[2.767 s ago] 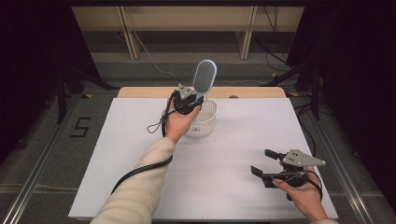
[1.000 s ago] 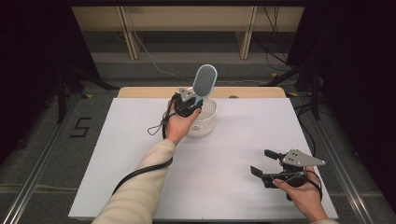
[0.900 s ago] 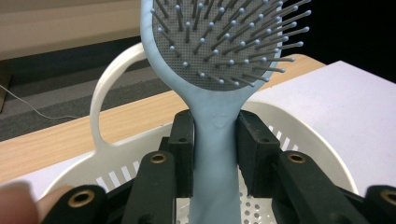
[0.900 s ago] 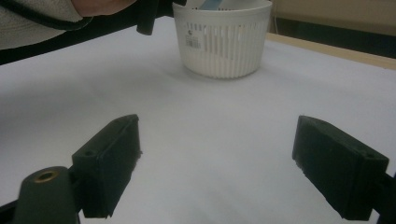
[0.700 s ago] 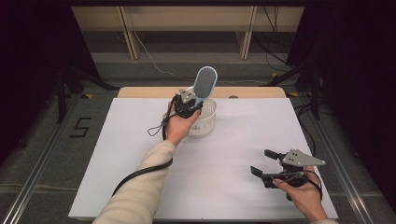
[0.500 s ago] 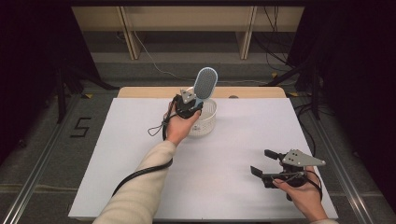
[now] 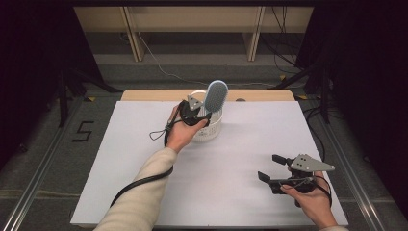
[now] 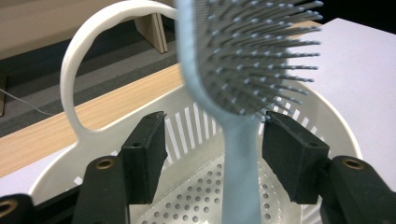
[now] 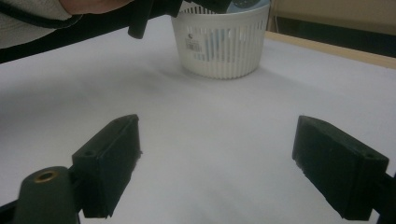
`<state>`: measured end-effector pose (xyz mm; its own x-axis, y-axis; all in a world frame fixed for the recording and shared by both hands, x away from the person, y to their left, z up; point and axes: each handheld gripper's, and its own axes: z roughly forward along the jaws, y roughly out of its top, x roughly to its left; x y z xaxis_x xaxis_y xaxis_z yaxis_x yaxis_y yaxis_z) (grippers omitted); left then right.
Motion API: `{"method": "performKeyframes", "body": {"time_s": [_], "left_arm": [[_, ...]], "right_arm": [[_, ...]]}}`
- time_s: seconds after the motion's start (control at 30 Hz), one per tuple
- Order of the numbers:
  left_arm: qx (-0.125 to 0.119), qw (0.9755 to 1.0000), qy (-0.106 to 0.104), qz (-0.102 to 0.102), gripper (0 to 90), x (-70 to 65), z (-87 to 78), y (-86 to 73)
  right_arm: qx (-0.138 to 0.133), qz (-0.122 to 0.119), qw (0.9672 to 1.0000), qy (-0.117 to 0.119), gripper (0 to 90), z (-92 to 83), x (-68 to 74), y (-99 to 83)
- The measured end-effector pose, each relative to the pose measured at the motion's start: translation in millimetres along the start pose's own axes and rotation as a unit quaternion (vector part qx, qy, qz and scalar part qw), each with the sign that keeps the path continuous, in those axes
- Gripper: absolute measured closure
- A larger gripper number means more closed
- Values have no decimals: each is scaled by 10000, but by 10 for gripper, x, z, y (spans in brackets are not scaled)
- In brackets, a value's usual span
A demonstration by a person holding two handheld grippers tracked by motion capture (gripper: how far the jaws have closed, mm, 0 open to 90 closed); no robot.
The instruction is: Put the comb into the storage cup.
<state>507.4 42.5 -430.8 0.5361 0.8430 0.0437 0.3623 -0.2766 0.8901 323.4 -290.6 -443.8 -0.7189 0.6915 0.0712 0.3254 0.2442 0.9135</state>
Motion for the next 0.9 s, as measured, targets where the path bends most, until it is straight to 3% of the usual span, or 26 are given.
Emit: {"method": "performKeyframes", "body": {"time_s": [0.23, 0.37, 0.53, 0.77, 0.9], "left_arm": [[-150, 9998, -107, 42, 365, 33, -119, 32], [-81, 9997, -198, 151, 322, 46, -198, 39], [-40, 9995, -282, 102, 336, 86, -283, 57], [4, 9995, -197, 254, 173, 117, -401, 103], [92, 9991, -134, 382, 145, 146, -460, 95]], "right_arm": [[9, 3, 10000, 3, 159, 1, -3, -3], [7, -1, 10000, 6, 159, 2, 1, -2], [4, 9, 10000, -2, 159, 4, 5, -1], [11, 20, 10000, 5, 158, 8, 4, -5], [8, 23, 10000, 9, 158, 8, 7, -4]]}}
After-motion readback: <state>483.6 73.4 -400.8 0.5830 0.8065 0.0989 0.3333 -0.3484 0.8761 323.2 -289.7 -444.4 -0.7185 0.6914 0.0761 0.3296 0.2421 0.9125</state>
